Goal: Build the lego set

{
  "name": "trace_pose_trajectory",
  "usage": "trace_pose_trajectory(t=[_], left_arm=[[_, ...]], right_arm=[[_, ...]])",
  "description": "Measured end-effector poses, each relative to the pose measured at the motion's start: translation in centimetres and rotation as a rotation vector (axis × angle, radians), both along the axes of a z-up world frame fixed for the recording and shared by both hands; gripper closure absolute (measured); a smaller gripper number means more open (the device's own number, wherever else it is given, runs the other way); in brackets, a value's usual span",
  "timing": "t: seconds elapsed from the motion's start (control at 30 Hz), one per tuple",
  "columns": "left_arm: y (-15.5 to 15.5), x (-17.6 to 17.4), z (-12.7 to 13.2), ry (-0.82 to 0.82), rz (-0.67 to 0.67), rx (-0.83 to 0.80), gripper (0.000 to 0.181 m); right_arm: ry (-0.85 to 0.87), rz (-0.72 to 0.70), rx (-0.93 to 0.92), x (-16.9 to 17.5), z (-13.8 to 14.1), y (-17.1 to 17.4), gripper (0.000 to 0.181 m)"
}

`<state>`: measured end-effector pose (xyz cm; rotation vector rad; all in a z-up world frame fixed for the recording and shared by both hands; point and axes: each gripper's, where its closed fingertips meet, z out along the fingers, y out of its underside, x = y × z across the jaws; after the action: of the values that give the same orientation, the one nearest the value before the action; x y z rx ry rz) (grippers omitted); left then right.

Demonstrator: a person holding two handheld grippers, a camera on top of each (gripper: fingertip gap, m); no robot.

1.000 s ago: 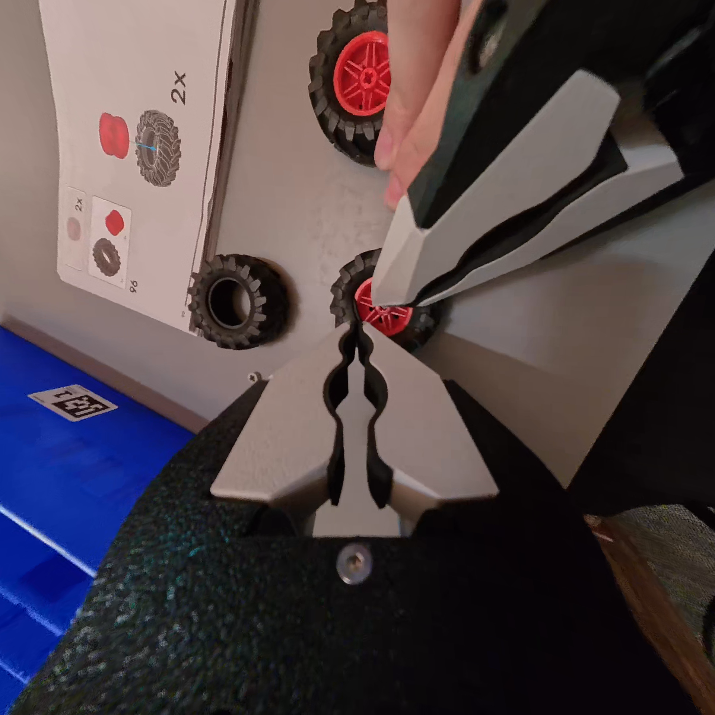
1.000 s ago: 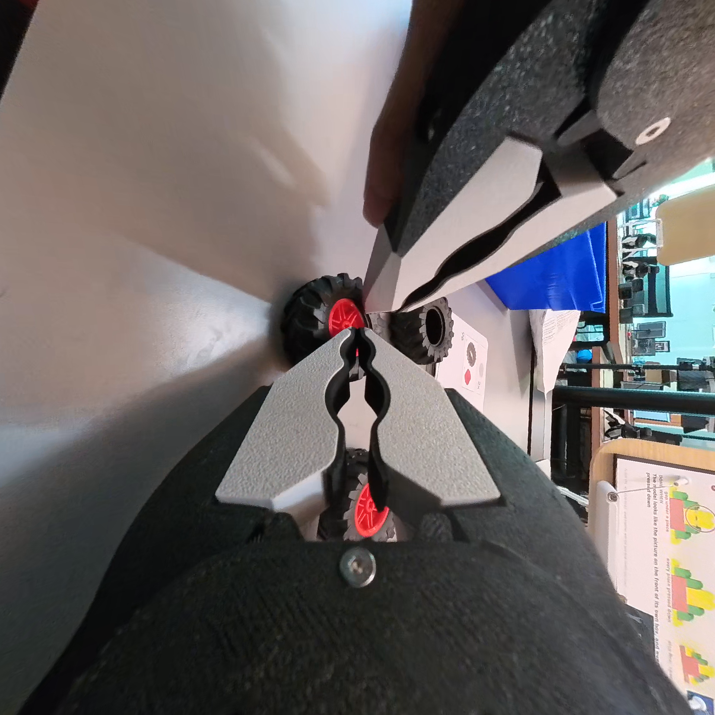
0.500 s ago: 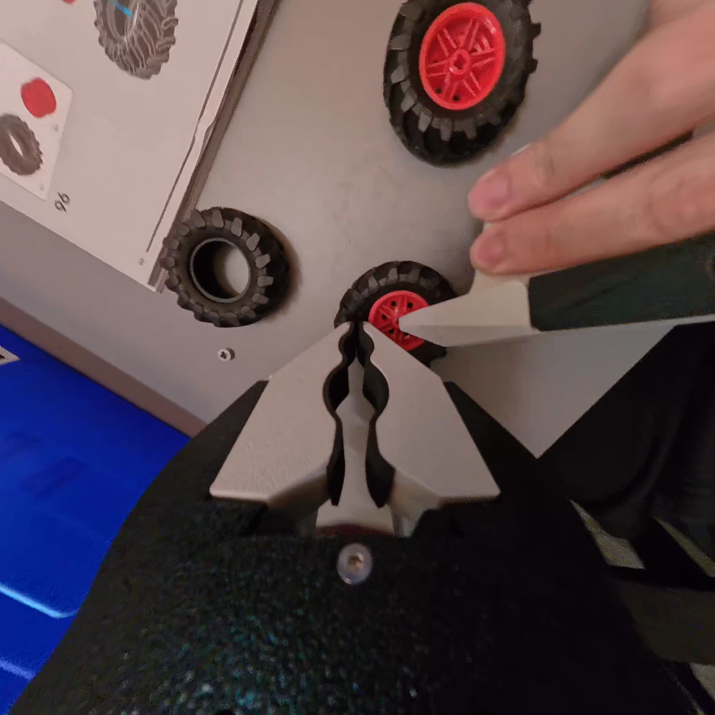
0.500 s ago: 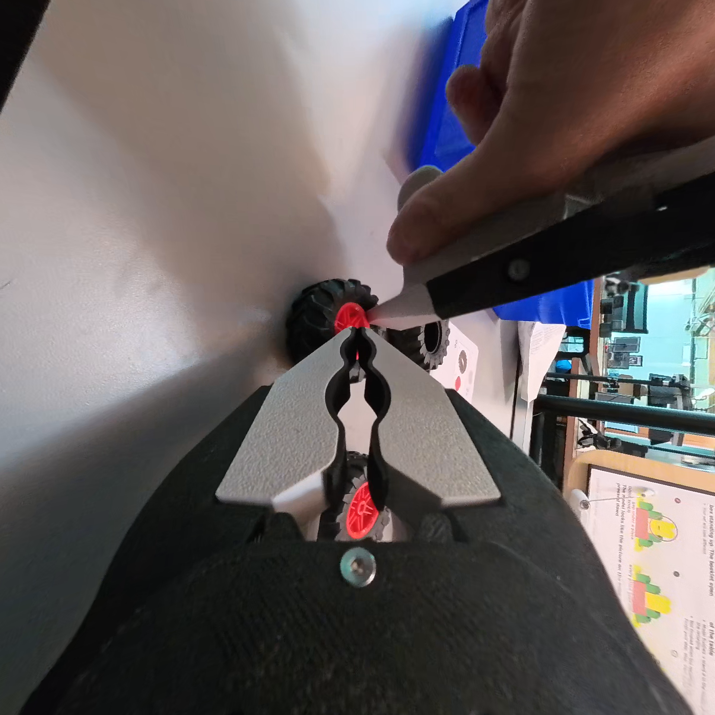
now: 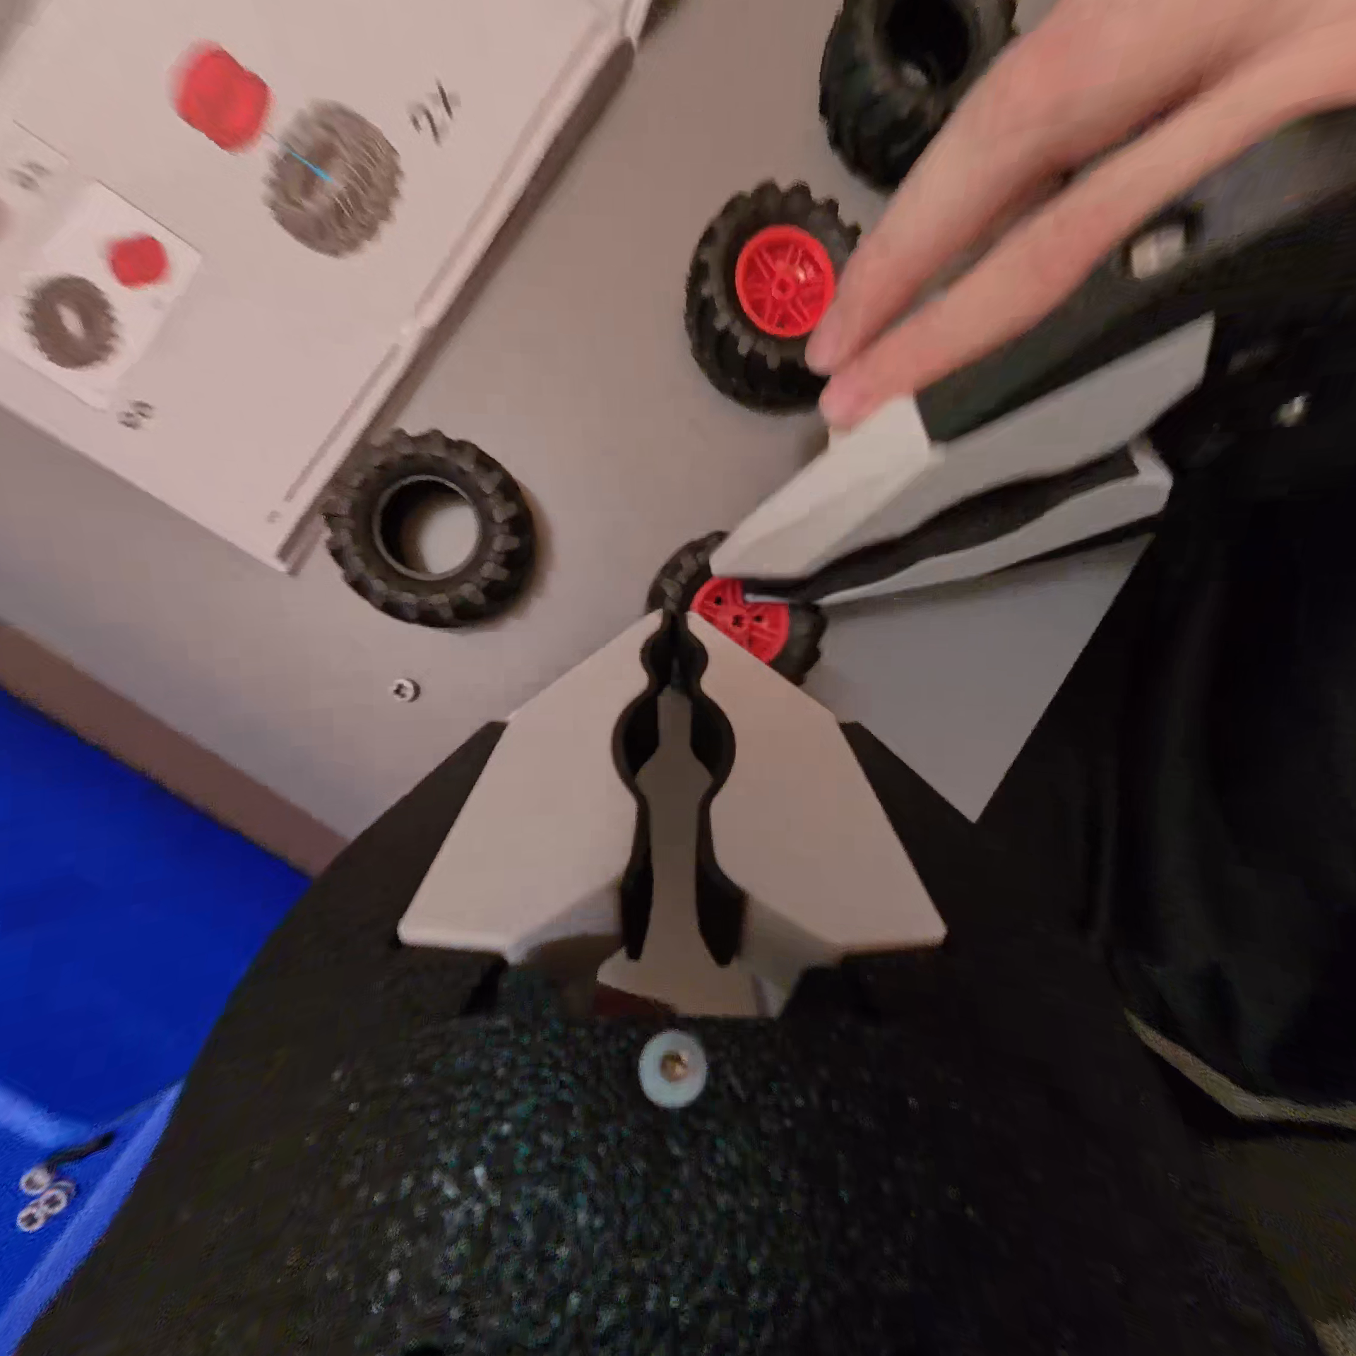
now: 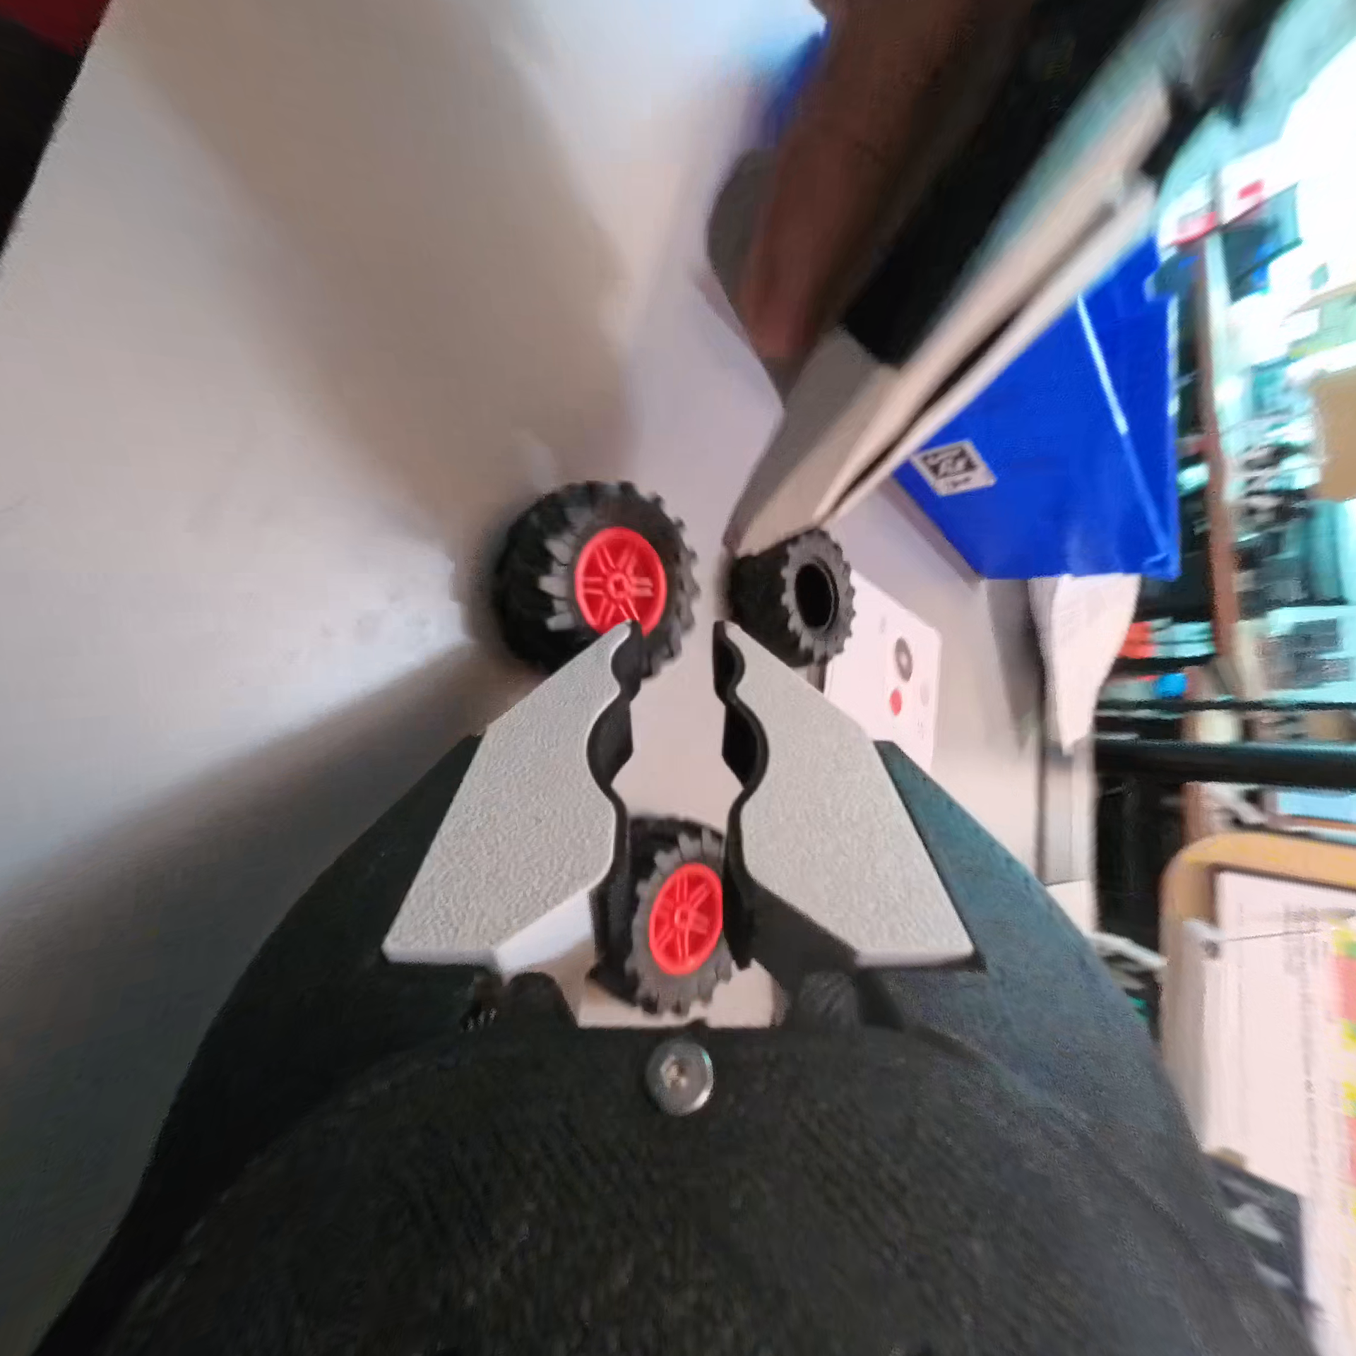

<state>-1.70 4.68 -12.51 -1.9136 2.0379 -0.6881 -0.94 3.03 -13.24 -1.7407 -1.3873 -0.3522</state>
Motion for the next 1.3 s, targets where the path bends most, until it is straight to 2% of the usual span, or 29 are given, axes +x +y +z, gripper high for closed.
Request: trace_pose_trajectory(t=[0.03,0.1,0.13,0.23,0.33,0.4,0.47,0.53,0.67,0.77,0.87,0.97,1.07,1.1,1.17,1.23,1.3], left_arm=[[0.1,-0.1,0.2,-0.04,0.005,0.014,0.178],[0.0,-0.9,-0.1,-0.071,-0.016,0.041,0.168],[-0.3,-1.5,-0.5,-0.073,-0.032,0.055,0.162],[-1.8,-2.7,-1.4,-0.11,-0.076,0.088,0.158],[-2.5,-2.4,-1.8,-0.175,-0.04,0.107,0.123],[-2.5,-2.1,-2.4,-0.182,-0.009,0.112,0.11],[-2.6,-1.7,-2.9,-0.191,0.003,0.12,0.111],[-2.8,-1.3,-3.2,-0.199,0.006,0.113,0.125],[-2.9,-0.6,-3.5,-0.233,0.014,0.139,0.128],[-3.1,0.3,-2.3,-0.344,-0.048,0.298,0.128],[-3.0,1.2,0.8,-0.5,-0.105,0.55,0.128],[-3.8,1.7,3.3,-0.59,-0.206,0.806,0.129],[-5.9,2.1,5.7,-0.682,-0.321,1.004,0.128],[-6.8,2.2,6.4,-0.707,-0.376,1.088,0.129],[-8.0,2.5,7.4,-0.722,-0.476,1.255,0.129],[-8.0,2.5,7.8,-0.707,-0.493,1.362,0.129],[-7.5,2.3,8.0,-0.733,-0.421,1.287,0.132]], right_arm=[[0.051,-0.011,-0.068,0.5,0.3,-0.6,0.159],[0.187,-0.022,-0.235,0.9,0.6,-2.1,0.13],[0.237,-0.018,-0.293,0.9,1.0,-2.7,0.125],[0.295,0.008,-0.324,0.8,1.6,-3.3,0.12],[0.298,0.028,-0.382,0.7,1.2,-4.0,0.113],[0.306,0.002,-0.349,1.6,1.8,-3.5,0.114],[0.347,-0.029,-0.332,2.5,2.6,-3.0,0.114],[0.4,-0.065,-0.334,3.3,3.0,-2.7,0.115],[0.4,-0.103,-0.365,3.8,2.1,-3.3,0.117],[0.46,-0.139,-0.382,3.6,2.1,-3.8,0.117],[0.661,-0.161,-0.378,3.4,3.8,-3.8,0.115],[0.866,-0.19,-0.408,3.6,5.1,-3.4,0.118],[0.975,-0.084,-0.478,2.6,5.9,-4.2,0.119],[0.968,-0.009,-0.5,1.8,6.1,-4.9,0.119],[0.942,0.156,-0.472,0.4,7.0,-6.5,0.137],[0.871,0.201,-0.328,0.4,7.8,-6.4,0.154],[0.713,0.161,-0.078,1.7,8.6,-5.2,0.155]])
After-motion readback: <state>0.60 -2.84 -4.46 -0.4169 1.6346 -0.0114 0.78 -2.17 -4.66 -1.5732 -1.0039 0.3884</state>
